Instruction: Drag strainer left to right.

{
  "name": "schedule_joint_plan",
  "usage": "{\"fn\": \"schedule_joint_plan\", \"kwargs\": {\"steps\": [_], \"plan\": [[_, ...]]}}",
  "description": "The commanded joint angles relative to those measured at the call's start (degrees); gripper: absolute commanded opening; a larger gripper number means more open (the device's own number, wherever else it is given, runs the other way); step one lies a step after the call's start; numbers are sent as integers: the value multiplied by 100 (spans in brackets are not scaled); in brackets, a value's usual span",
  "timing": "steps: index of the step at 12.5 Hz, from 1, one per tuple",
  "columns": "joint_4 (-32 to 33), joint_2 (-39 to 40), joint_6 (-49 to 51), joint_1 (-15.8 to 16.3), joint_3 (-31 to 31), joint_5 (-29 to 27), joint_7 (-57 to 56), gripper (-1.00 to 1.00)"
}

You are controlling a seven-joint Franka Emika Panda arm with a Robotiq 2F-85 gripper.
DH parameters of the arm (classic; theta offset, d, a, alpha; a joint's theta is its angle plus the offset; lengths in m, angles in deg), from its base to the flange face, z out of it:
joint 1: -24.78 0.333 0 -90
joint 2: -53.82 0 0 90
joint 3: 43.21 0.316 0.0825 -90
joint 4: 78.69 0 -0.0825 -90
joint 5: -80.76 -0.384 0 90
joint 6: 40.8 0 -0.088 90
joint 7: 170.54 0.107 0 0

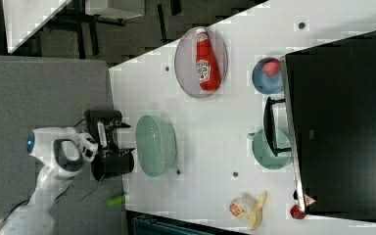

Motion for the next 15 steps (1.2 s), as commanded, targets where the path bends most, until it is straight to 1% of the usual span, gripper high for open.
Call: {"fn": "schedule_joint_plan", "kwargs": {"steps": [1,3,6,9,15], "plan": [[274,683,-565,133,-30,131,1000,100],[412,920,-1008,133,-117,396,999,100],[715,1023,-1278,133,-323,755,1000,100],[896,1033,-1591,133,-484,787,999,100],[1124,1007,-1746,98,-876,848,996,100]]}}
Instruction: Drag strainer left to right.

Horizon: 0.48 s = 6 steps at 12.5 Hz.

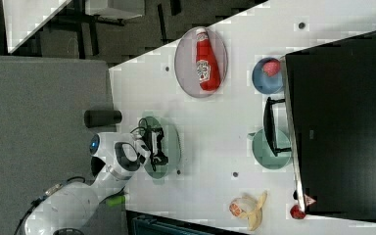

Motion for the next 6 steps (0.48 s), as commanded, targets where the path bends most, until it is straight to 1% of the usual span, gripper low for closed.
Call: {"fn": "schedule_joint_plan", "kwargs": {"steps": [1,3,6], "plan": [[64,-293,-113,-67,-302,-4,298,100],[209,-430,-114,-178,-369,-1,273,100],[555,-716,-116,-401,-439,0,-87,100]]}}
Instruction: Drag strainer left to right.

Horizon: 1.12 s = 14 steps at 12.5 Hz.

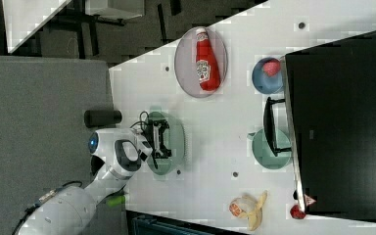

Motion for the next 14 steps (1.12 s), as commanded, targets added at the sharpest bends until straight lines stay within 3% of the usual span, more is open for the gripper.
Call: {"fn": "schedule_joint_plan", "kwargs": {"steps": [1,14], "plan": [[397,-313,63,-341,-133,39,-295,100],[754,-595,-60,-1227,-1020,38,-1885,100]]}}
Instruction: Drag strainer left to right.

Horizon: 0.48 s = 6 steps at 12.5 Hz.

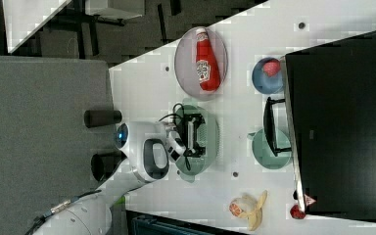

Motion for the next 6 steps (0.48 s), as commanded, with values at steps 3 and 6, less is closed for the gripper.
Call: {"fn": "schedule_joint_plan", "kwargs": {"steps": [3,6], "plan": [[3,6,-140,-223,-484,111,-755,100],[2,6,-237,-299,-713,110,-1244,100]]}}
